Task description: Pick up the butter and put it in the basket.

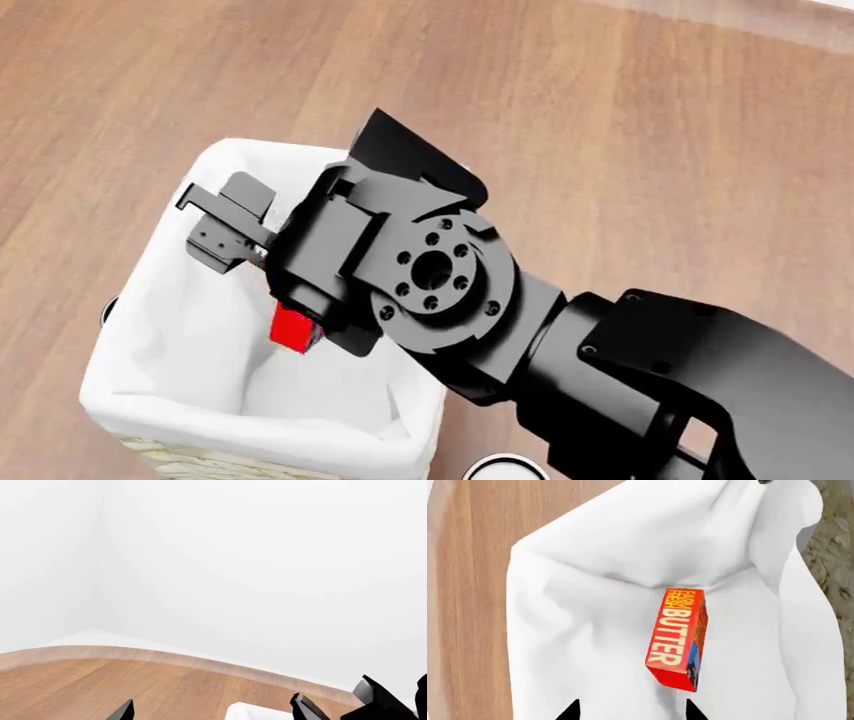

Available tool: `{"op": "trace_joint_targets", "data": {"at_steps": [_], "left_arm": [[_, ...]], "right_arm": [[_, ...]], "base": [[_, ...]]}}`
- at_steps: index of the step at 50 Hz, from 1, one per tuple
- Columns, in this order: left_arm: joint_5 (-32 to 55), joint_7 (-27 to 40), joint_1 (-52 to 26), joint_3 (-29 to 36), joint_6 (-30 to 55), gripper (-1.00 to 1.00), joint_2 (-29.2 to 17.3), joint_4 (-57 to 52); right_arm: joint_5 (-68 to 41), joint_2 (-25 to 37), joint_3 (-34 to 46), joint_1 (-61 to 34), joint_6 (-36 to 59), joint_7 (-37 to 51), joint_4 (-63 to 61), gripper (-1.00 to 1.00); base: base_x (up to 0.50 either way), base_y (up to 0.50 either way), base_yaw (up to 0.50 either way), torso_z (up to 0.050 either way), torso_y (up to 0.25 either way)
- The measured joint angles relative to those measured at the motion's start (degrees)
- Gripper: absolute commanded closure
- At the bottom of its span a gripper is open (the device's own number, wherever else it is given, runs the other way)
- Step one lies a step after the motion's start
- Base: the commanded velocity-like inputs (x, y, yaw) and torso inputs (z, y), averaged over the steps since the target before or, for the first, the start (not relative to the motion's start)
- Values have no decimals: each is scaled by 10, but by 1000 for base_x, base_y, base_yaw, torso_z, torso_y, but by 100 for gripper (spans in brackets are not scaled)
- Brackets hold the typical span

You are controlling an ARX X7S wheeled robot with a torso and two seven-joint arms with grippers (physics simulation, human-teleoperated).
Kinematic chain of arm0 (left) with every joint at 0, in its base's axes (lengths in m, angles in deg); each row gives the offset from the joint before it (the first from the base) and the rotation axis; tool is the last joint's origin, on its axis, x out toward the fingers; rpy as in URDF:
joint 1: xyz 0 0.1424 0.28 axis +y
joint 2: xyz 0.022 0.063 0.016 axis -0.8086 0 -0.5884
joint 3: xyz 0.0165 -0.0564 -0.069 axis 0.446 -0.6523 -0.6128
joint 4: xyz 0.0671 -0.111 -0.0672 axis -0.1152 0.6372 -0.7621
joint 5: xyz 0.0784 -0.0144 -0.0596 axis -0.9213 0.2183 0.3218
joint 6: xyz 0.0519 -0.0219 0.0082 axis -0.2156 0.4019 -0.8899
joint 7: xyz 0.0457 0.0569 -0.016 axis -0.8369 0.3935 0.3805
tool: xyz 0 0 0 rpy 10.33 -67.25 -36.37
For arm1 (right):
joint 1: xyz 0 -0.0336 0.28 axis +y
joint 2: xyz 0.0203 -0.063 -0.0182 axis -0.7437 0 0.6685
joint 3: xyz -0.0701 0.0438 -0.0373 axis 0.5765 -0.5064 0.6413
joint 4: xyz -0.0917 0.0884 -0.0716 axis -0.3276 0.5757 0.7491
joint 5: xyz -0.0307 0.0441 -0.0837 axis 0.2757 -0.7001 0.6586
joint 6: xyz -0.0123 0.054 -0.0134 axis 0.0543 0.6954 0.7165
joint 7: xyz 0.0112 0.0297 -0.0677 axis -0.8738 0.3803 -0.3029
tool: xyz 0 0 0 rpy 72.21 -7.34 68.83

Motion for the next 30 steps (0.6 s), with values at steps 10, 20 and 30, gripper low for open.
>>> {"op": "trace_joint_targets", "data": {"at_steps": [10,20,30], "left_arm": [[0,1,1,0,-3,-100,-1,0],[0,2,2,0,-5,-100,-3,0],[0,3,2,1,-6,-100,-4,0]], "right_arm": [[7,-1,-7,-3,3,-5,0,-100],[12,-1,-12,-6,4,-6,-4,-100],[24,16,-20,-8,-15,2,-51,-100]], "base": [[0,0,0,0,0],[0,0,0,0,0],[0,0,0,0,0]]}}
